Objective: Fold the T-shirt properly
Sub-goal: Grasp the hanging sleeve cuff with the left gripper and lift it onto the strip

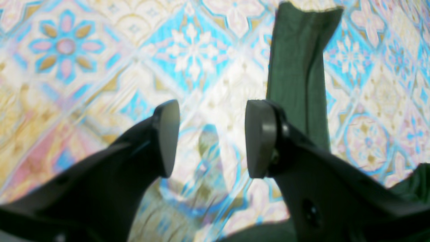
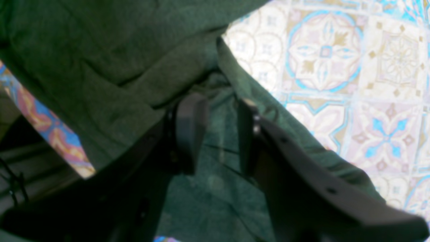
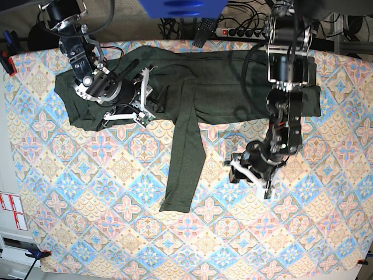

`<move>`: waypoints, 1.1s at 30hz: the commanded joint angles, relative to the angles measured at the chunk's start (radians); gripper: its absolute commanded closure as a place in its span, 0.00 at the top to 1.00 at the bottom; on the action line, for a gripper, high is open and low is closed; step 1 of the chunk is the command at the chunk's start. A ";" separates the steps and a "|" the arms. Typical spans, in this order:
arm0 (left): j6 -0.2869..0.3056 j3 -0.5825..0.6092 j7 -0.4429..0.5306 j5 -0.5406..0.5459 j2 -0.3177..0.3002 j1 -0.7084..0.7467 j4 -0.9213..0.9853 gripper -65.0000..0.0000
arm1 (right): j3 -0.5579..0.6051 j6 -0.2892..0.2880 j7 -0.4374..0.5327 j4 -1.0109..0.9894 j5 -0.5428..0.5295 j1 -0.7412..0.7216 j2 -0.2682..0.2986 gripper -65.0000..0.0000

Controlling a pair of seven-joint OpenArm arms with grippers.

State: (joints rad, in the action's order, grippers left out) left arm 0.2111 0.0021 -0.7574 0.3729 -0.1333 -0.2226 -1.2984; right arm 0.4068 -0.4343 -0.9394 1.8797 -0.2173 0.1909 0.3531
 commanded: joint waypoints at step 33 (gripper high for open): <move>0.009 0.121 0.295 0.019 0.238 -0.332 0.759 0.14 | -0.138 -0.001 0.018 0.045 -0.012 -0.009 0.007 0.30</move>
State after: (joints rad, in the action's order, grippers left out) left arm 0.2142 0.0937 -0.4625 0.3828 0.0925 -0.5335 -0.5282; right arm 0.2764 -0.4366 -0.9394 1.9049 -0.2207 0.1913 0.3527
